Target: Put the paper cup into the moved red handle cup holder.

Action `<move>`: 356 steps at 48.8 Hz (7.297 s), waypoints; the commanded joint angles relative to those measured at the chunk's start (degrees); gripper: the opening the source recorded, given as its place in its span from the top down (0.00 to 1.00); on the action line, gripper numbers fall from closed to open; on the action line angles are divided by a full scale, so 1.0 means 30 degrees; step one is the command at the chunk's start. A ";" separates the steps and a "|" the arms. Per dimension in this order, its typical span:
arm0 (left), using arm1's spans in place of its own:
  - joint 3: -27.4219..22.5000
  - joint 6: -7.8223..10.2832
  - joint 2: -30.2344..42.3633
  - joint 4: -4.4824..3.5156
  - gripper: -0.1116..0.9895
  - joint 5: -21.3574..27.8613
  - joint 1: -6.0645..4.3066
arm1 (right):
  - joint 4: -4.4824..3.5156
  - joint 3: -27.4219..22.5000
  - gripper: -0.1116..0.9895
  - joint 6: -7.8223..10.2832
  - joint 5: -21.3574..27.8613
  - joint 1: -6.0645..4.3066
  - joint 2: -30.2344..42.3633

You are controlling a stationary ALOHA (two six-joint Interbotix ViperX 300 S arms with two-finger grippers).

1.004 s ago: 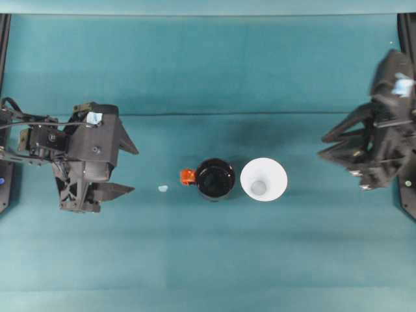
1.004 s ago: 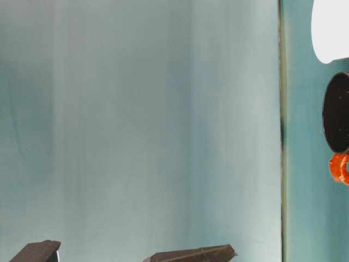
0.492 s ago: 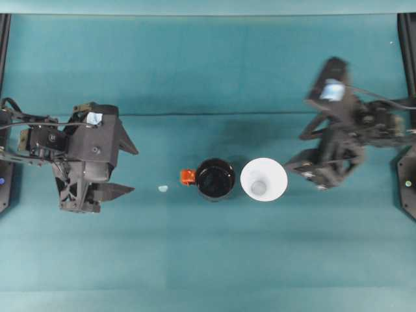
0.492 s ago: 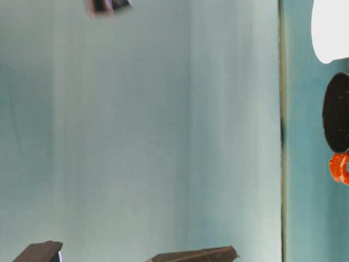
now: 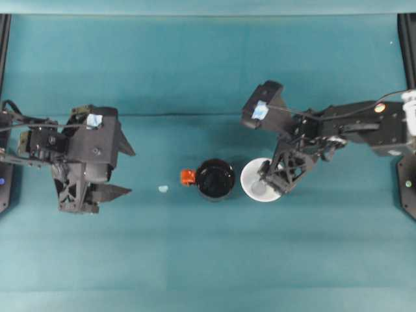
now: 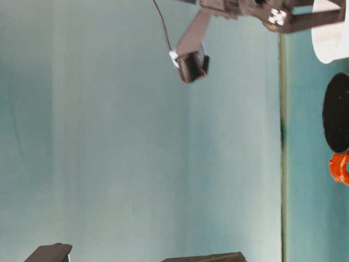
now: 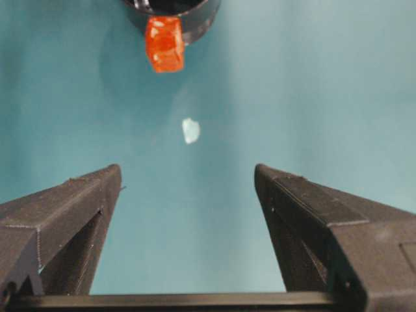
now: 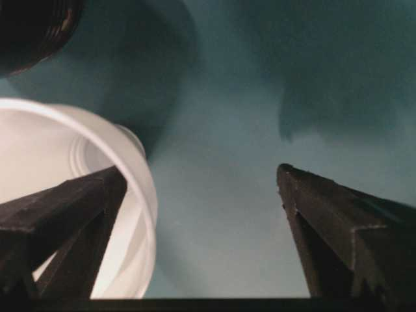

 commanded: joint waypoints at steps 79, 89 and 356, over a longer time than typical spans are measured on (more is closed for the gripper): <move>-0.0117 -0.0029 0.0000 0.0029 0.08 -0.0146 0.0000 | 0.0498 -0.8291 0.99 0.0000 0.5332 0.0439 0.1230; -0.0205 -0.0029 0.0117 0.0029 0.08 -0.0146 -0.0029 | 0.0410 -0.8115 0.99 0.0000 0.4072 0.0996 0.2314; 0.0645 -0.1084 0.0176 0.0029 0.08 -0.0586 -0.0029 | -0.0879 0.0293 0.05 -0.4014 -0.1055 0.2256 -0.9463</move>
